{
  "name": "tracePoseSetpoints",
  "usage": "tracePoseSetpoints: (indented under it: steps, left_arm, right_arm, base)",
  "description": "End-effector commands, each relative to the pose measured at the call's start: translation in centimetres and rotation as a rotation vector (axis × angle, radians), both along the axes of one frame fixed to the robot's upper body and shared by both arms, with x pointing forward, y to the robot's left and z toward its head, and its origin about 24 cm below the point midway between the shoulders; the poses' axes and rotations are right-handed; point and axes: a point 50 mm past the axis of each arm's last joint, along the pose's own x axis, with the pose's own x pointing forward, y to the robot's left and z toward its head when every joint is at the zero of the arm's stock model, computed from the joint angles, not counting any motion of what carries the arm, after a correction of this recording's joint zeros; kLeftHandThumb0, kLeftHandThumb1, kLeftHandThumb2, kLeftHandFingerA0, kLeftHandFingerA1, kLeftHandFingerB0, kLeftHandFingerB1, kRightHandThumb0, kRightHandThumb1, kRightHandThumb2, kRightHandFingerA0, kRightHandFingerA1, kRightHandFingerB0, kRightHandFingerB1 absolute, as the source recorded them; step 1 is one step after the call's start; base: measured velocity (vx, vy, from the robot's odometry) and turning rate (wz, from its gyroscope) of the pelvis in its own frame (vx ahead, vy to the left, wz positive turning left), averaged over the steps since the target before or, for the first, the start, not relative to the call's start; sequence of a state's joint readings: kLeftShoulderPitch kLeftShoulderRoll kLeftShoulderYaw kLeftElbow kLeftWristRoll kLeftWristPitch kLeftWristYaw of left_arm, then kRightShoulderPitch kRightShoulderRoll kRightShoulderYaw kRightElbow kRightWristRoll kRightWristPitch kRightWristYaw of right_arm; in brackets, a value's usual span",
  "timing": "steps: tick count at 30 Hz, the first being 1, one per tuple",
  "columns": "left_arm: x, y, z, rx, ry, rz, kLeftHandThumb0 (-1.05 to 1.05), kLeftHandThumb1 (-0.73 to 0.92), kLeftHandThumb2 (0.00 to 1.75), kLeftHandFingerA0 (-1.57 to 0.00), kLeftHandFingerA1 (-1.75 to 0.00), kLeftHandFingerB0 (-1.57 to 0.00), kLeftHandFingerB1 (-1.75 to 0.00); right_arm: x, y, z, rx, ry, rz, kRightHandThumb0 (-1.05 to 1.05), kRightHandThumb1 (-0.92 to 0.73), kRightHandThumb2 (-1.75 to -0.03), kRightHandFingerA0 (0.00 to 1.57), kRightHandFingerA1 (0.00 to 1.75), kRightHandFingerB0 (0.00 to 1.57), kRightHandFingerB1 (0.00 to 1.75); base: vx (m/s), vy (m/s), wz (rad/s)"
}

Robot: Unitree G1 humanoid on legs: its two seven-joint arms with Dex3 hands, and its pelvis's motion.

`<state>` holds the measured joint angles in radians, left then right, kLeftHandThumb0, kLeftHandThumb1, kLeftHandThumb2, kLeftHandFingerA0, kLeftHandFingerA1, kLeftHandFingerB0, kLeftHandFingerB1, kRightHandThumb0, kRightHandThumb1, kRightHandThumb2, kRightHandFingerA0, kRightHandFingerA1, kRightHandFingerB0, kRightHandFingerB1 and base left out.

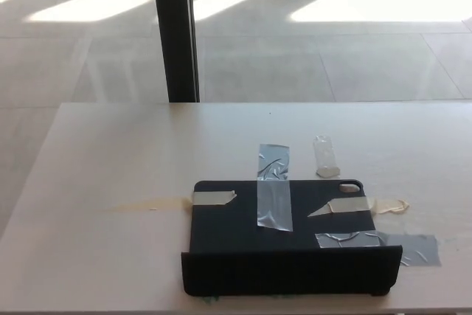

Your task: The robot uses its right hand to open a folded tablet cover kept in the middle of the desk

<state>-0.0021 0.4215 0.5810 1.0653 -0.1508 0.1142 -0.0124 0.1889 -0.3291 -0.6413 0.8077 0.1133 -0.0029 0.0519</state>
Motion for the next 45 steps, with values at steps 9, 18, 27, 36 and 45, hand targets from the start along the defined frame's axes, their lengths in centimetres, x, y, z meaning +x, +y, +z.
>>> tracePoseSetpoints:
  steps: [9, 18, 27, 36, 45]
  left_arm:
    - [-0.4, 3.3, 2.8, -0.016, -0.294, 0.292, -0.46, 0.31, 0.82, -0.83, -0.86, -0.69, -0.77]
    - [-0.4, 3.5, 2.9, -0.013, -0.298, 0.304, -0.46, 0.31, 0.82, -0.87, -0.88, -0.75, -0.8]
    - [-0.2, 3.3, 2.8, -0.015, -0.298, 0.306, -0.47, 0.3, 0.81, -0.89, -0.89, -0.75, -0.8]
    - [0.1, 3.2, 2.8, -0.016, -0.295, 0.296, -0.47, 0.31, 0.81, -0.86, -0.86, -0.69, -0.77]
    - [0.4, 3.3, 3.0, -0.014, -0.31, 0.293, -0.41, 0.43, 0.59, -0.93, -0.86, -0.8, -0.78]
  right_arm:
    - [8.8, -3.8, 19.4, -0.441, -0.86, -0.162, -0.69, -0.51, -0.57, 1.03, 0.58, 0.93, 0.53]
    - [16.7, 6.1, 26.6, -0.534, -1.126, 0.395, -0.52, -0.42, -0.81, 0.86, 0.73, 0.61, 0.61]
    - [21.5, 15.8, 24.0, -0.77, -0.913, 0.987, -0.55, -0.54, -0.57, 0.5, 0.44, 0.46, 0.36]
    - [22.9, 22.7, 20.9, -0.938, -0.582, 1.458, -0.8, -0.53, -0.57, 0.26, 0.43, 0.29, 0.31]
    - [22.8, 24.9, 17.3, -0.927, -0.408, 1.616, -0.84, -0.45, -0.9, 0.15, 0.48, 0.14, 0.38]
  base:
    - [0.0, 0.0, 0.0]
    - [0.0, 0.0, 0.0]
    - [0.0, 0.0, 0.0]
    - [0.0, 0.0, 0.0]
    - [0.0, 0.0, 0.0]
